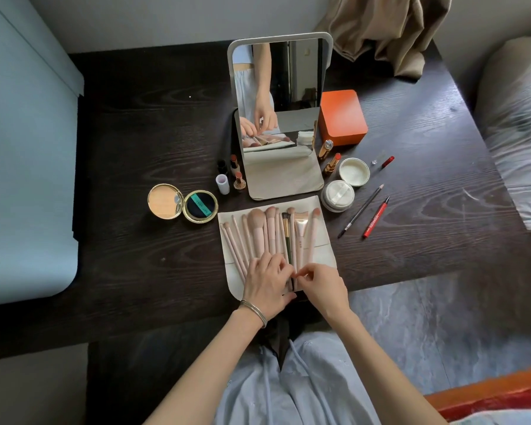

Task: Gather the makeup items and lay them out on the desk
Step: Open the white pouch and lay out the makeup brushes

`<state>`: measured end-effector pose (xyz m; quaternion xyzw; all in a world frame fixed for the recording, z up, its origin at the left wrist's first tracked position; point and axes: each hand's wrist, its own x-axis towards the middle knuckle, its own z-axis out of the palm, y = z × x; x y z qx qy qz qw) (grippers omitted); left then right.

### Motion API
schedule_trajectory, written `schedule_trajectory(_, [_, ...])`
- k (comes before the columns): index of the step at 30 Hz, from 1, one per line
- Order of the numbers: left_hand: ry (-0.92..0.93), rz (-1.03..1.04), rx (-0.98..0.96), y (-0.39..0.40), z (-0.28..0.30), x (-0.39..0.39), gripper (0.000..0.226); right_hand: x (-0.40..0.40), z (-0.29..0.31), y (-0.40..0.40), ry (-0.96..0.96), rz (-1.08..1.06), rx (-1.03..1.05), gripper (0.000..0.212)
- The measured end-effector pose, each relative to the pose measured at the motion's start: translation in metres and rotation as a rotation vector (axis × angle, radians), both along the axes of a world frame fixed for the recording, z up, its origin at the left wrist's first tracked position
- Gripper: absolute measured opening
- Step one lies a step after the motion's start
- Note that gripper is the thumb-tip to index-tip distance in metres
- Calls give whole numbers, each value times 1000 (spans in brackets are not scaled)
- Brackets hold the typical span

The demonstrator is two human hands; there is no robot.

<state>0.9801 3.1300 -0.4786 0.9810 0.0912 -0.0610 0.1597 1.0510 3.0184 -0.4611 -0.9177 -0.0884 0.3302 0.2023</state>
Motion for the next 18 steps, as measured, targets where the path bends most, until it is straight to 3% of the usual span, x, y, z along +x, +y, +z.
schedule_trajectory(11, [-97,-16,53,0,0,0,24,1,-4,-2,62,-45,63,19])
schedule_trajectory(18, [-82,-32,72,2,0,0,25,1,-4,-3,85,-51,88,17])
